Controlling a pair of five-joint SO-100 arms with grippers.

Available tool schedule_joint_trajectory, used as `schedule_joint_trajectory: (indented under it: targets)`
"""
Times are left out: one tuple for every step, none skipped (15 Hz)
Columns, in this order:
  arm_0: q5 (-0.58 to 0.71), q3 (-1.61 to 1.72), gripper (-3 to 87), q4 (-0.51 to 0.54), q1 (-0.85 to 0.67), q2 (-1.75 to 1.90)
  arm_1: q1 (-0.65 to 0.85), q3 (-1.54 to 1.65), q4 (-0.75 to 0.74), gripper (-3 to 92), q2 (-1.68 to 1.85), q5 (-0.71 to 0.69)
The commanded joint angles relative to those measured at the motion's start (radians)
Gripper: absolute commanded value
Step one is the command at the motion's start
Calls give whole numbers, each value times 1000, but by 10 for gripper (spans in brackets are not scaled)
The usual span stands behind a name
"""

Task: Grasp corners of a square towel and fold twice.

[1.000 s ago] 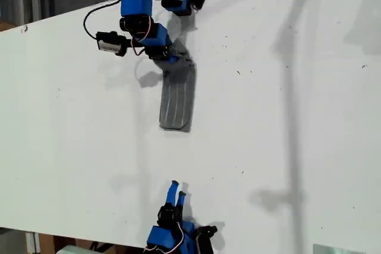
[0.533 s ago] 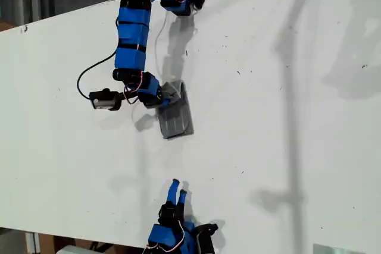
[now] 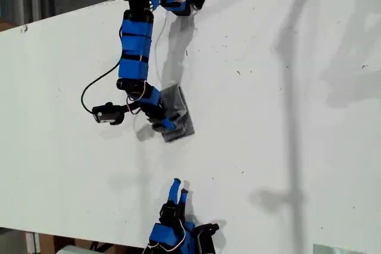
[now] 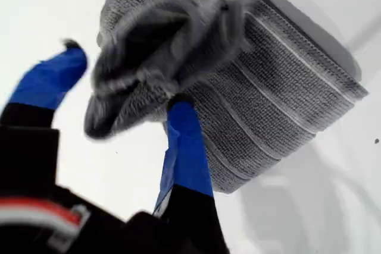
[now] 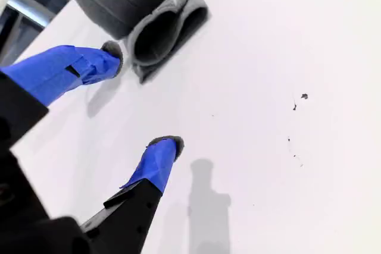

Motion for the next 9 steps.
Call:
schedule_joint_trajectory:
  targets:
    - [-17, 5, 261, -2, 12, 8, -9, -63, 21, 474, 187, -8]
    - [-14, 5, 261, 0, 12, 8, -8, -5, 35, 488, 276, -6]
    - [-6, 3, 261, 0, 12, 8, -6, 129, 28, 489, 403, 11]
    - [3, 3, 261, 0, 12, 8, -6, 341, -2, 485, 554, 57]
    - [15, 5, 261, -3, 12, 8, -20, 595, -69, 482, 693, 121]
    - [32, 12, 260, -17, 6, 8, -43, 822, -147, 479, 802, 186]
    - [54, 25, 259, -32, -6, 8, -71, 1000, -222, 471, 882, 250]
    - [71, 32, 258, -41, -14, 8, -91, 1126, -282, 463, 942, 299]
    - [86, 32, 258, -43, -17, 8, -97, 1210, -319, 457, 985, 328]
